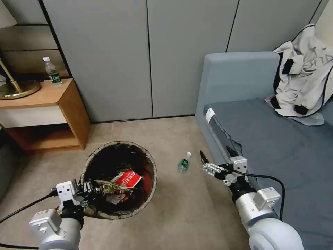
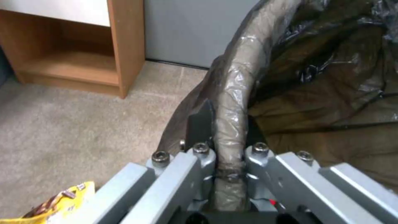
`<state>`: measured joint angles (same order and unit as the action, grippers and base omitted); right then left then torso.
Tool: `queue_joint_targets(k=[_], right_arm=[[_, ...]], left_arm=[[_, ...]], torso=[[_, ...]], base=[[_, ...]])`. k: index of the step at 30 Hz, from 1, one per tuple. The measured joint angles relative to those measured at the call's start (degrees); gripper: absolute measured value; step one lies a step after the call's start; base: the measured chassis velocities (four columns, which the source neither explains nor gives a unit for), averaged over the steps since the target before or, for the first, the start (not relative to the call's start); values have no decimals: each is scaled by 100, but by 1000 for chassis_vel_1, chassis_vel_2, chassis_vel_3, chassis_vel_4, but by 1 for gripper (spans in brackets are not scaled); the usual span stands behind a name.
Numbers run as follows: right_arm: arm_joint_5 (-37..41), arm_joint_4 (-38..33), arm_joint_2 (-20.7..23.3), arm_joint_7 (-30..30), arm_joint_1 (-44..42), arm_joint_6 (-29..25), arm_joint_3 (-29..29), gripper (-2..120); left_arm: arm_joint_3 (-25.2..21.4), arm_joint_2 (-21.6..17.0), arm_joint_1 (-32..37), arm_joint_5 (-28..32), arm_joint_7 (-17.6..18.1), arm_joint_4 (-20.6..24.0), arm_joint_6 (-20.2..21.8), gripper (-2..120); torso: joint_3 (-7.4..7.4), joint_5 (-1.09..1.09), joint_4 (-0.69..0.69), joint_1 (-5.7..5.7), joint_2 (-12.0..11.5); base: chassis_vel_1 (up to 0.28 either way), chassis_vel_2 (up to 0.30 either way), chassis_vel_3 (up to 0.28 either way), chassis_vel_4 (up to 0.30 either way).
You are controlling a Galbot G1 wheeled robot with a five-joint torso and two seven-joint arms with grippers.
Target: Pick up the trash bin, then pick up the garbage from the floor and place it into the trash bin.
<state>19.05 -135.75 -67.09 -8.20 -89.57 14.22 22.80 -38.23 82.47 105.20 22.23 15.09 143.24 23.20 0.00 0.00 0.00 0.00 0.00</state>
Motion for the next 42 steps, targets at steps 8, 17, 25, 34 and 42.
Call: queue_joint_targets(k=[8,17,25,34,42], right_arm=[[37,23,7,-2,21,1,-12,100],[43,40,5,-3,43,5,-35,100],[45,40,18,-5,68,11,-40,100],[45,34,16,-5,62,13,-58,100],[44,14,25,-1,28,-20,-65,100]], left_arm=[[3,0,6,-1,-15,0,-4,3],[5,-3,14,-3,-36,0,-4,3],[-1,-3,16,-4,-40,0,-5,3],[-6,12,14,-4,-39,0,-9,3],[-11,18,13,-4,-20,0,-12,3]], torso=[[0,0,0,0,0],[0,0,0,0,0],[0,0,0,0,0],[0,0,0,0,0],[0,0,0,0,0]], base=[[-88,79,83,-82],[-92,95,93,-86],[-78,98,77,-100],[-88,86,99,-81],[-91,94,94,-99]])
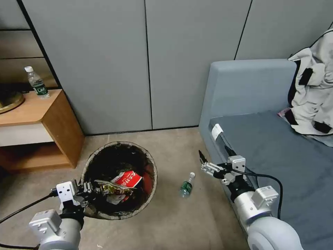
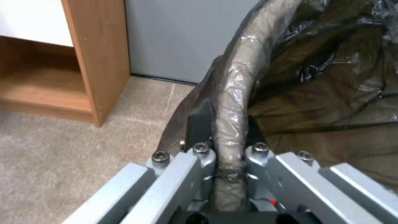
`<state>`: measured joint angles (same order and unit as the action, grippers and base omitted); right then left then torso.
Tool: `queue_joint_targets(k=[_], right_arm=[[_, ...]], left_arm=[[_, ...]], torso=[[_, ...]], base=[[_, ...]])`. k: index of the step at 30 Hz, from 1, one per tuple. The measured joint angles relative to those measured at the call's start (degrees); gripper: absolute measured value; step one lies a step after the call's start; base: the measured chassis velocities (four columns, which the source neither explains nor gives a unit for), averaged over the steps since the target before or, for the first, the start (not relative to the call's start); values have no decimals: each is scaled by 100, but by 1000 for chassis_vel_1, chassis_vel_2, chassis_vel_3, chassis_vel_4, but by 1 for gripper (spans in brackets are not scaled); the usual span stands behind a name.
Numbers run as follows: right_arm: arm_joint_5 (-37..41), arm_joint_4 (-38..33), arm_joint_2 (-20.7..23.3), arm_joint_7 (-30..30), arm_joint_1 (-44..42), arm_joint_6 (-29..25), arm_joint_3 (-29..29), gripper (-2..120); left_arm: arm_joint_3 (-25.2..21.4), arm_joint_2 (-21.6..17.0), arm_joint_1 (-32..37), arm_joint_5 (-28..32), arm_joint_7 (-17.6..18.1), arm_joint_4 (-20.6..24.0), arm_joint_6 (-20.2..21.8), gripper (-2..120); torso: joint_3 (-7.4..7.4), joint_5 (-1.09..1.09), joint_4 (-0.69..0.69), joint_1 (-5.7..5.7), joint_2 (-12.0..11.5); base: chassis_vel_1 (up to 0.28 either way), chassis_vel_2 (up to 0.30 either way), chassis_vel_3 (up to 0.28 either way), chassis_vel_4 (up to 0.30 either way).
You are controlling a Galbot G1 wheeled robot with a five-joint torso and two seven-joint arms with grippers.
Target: Pick up the trash bin, then pick up the garbage from the floor and place it into the trash bin.
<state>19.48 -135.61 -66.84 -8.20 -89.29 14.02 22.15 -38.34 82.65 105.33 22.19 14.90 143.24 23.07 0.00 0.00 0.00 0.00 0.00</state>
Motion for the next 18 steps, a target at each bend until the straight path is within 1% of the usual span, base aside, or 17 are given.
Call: queue_joint_targets(k=[4,6,7,10,13,16,18], right_arm=[[3,-42,41,-116,-47,28,-109,100],[29,-70,135,-451,-76,234,-346,100],[29,-70,135,-451,-76,234,-346,100],[153,-87,255,-734,-78,463,-578,100],[173,-34,312,-814,-37,513,-707,100],[290,106,351,-1112,85,647,-1019,100],[334,159,353,-1204,126,663,-1099,100]], left_arm=[[1,3,-6,0,8,0,-4,3],[4,2,-11,0,9,0,-4,3],[4,2,-11,0,9,0,-4,3],[7,3,-19,1,10,0,-4,3],[7,4,-23,1,11,0,-4,3],[4,1,-36,4,13,0,-4,3],[3,1,-38,4,14,0,-5,3]], torso=[[0,0,0,0,0],[0,0,0,0,0],[0,0,0,0,0],[0,0,0,0,0],[0,0,-1,0,0],[0,-1,0,0,0],[0,0,0,0,0]], base=[[-59,69,54,-58],[0,0,0,0],[0,0,0,0],[0,0,0,0],[0,0,0,0],[0,0,0,0],[0,0,0,0]])
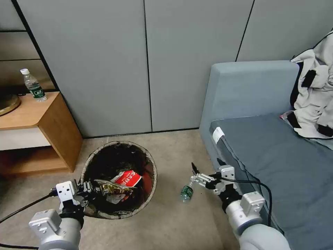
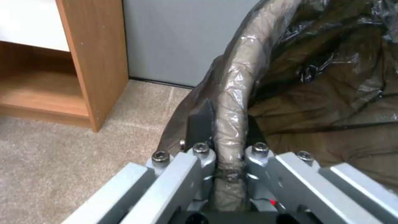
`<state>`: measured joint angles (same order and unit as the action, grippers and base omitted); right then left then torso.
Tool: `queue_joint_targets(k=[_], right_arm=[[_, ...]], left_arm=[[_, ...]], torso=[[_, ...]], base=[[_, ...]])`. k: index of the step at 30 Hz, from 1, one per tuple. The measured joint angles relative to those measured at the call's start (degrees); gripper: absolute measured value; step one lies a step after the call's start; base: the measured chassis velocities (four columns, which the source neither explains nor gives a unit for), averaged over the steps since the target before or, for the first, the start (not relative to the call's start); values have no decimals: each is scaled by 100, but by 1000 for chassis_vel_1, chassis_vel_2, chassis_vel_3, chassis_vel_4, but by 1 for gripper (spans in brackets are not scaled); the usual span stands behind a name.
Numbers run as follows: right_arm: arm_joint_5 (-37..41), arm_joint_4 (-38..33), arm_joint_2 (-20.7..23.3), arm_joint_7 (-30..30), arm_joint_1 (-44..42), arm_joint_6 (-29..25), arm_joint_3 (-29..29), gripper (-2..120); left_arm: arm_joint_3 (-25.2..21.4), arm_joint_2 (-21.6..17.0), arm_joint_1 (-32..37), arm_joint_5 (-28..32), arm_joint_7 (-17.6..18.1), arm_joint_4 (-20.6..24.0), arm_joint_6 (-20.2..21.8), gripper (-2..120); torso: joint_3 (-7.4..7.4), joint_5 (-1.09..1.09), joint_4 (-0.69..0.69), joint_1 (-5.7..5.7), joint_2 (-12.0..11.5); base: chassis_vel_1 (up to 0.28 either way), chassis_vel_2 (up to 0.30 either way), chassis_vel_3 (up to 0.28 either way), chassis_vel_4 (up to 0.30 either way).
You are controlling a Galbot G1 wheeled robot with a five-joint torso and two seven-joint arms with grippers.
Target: Pick up the trash bin, then pick up the garbage from the floor and place it into the trash bin.
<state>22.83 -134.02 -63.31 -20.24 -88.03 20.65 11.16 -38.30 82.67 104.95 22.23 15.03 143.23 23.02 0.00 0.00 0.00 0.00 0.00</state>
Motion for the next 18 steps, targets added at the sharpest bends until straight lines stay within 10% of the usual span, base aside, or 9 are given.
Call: queue_joint_targets(k=[18], right_arm=[[1635,1532,-20,-1346,1496,190,-915,100]], left_arm=[[-6,10,-19,6,12,1,-21,3]], torso=[[0,0,0,0,0]], base=[[0,0,0,0]])
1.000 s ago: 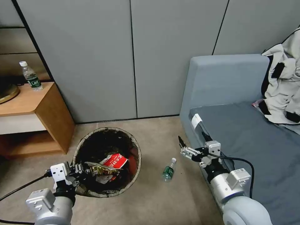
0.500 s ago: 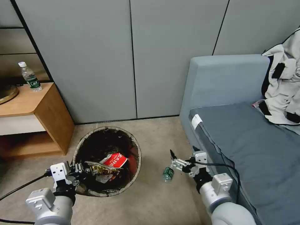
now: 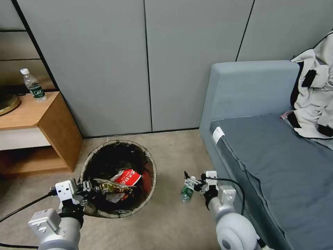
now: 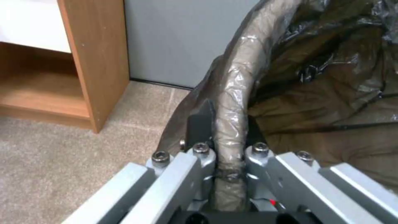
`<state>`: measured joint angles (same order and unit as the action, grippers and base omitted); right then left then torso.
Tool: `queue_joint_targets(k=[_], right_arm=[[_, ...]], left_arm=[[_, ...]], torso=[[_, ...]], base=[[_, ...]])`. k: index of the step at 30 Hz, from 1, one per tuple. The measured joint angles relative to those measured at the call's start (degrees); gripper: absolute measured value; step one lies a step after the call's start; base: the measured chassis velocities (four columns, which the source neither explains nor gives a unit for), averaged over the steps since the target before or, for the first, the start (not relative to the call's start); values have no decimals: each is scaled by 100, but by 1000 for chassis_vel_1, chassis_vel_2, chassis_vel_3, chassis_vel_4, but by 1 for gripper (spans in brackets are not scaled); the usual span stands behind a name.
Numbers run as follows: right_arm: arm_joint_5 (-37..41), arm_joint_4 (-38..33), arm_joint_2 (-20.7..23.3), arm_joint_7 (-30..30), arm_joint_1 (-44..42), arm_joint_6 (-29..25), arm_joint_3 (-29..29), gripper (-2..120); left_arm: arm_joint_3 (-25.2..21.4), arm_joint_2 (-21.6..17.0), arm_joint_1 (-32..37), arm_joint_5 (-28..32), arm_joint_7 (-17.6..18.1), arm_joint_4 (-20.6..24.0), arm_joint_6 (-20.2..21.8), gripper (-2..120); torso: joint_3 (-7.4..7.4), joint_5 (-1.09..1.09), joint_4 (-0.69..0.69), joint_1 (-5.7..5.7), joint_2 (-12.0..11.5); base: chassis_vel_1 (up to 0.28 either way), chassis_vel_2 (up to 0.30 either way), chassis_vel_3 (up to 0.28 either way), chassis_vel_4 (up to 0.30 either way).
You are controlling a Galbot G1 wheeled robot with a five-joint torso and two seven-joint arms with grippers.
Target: Pick up the trash bin, then pick up the garbage from the floor and place it into the trash bin.
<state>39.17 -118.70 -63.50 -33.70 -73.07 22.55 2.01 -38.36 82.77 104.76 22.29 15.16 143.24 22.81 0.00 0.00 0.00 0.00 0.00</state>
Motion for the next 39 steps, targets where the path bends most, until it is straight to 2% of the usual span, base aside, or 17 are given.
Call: queue_joint_targets(k=[11,20,28,39], right_arm=[[438,982,-121,-168,736,-23,-234,100],[654,2062,-411,-261,1234,-43,-410,100],[990,2589,-659,-646,1425,-10,-542,100],[1064,3185,-990,-935,1720,3,-623,100]], left_arm=[[4,-5,-1,0,9,0,-13,3],[19,-3,2,1,12,0,-18,3],[27,14,-2,-3,15,0,-19,3],[55,28,-46,-10,16,0,-19,3]], torso=[[0,0,0,0,0],[0,0,0,0,0],[0,0,0,0,0],[0,0,0,0,0]], base=[[0,0,0,0],[0,0,0,0],[0,0,0,0],[0,0,0,0]])
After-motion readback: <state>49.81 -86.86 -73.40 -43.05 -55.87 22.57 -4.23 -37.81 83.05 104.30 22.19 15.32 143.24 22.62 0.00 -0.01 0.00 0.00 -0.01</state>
